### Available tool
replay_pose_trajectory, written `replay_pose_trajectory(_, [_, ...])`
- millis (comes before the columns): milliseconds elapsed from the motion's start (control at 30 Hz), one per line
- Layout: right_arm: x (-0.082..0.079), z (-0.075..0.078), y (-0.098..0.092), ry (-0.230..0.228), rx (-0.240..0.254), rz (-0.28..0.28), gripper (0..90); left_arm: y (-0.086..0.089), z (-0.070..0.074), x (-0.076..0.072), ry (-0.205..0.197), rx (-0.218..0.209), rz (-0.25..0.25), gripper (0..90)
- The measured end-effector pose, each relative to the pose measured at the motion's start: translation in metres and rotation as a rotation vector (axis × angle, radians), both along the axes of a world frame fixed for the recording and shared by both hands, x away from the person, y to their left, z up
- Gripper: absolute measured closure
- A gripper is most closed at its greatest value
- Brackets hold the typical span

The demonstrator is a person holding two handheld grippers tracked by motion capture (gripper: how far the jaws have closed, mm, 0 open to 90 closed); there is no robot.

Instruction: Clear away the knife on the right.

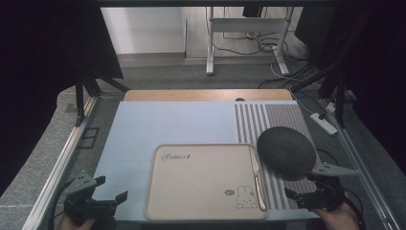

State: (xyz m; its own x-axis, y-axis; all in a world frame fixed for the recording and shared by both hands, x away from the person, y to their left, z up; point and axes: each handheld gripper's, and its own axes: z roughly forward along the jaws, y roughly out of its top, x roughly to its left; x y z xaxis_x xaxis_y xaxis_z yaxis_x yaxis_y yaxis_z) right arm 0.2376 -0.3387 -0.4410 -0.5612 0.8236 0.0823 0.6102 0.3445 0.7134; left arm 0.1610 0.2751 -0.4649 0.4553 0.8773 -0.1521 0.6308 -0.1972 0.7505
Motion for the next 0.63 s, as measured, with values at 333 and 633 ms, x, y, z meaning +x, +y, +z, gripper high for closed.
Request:
replay_pose_trajectory(333, [-0.016, 0.004, -0.01, -0.02, 0.007, -0.034, 0.0, 0.001, 0.0, 0.0, 0.001, -0.003, 0.004, 3.2])
replay_pose_trajectory(633, [-0.017, 0.003, -0.011, -0.012, -0.001, -0.033, 0.0, 0.001, 0.0, 0.0, 0.001, -0.009, 0.004, 3.2])
